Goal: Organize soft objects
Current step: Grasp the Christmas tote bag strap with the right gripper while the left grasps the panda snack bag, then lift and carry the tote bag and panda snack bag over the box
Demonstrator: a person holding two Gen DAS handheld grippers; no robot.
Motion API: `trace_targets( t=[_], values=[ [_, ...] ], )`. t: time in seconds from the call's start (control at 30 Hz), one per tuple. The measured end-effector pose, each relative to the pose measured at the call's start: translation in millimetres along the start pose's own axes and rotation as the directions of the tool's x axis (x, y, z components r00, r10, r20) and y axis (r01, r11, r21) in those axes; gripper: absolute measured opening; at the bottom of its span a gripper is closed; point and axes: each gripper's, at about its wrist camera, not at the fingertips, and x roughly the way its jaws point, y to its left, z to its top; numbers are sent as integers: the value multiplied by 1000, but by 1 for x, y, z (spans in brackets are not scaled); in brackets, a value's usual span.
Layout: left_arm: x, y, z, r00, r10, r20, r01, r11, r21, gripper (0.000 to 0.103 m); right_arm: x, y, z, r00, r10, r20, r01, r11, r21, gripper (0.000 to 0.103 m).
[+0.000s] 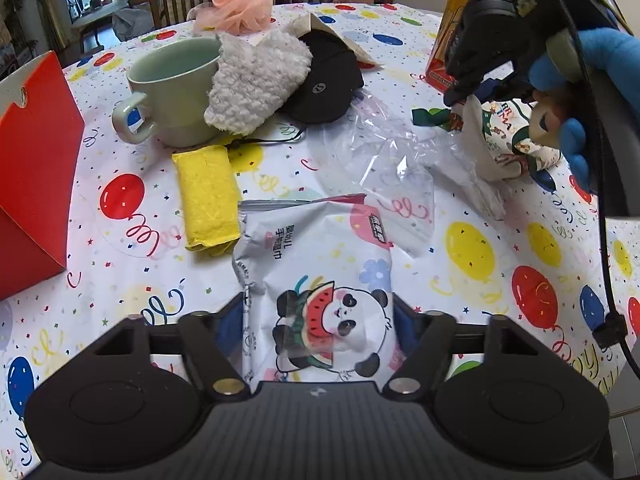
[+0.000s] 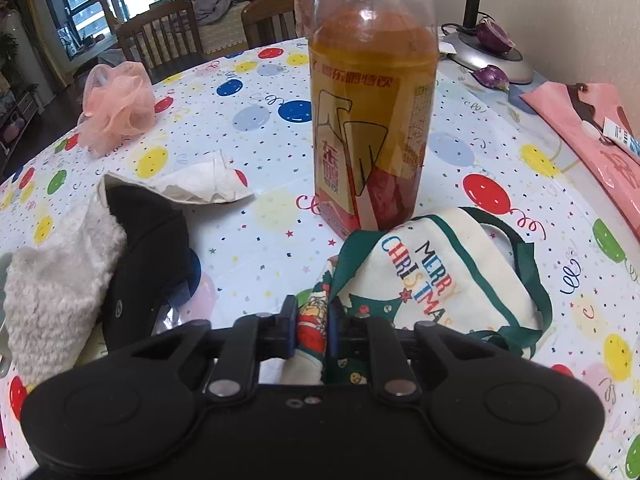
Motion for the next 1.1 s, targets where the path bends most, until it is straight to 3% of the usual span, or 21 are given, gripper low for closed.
trace_targets(
  t=[0.47,1.1],
  values=[
    [-7,6,-1,1000,-4,7,5,1000,-28,49,-65,-31,-22,990,119,75,-111,988,-111,3],
    [-41,23,0,1000,11,27,-8,996,-88,46,-157,-71,-56,958,199,207,-150,962,-230,2]
  ],
)
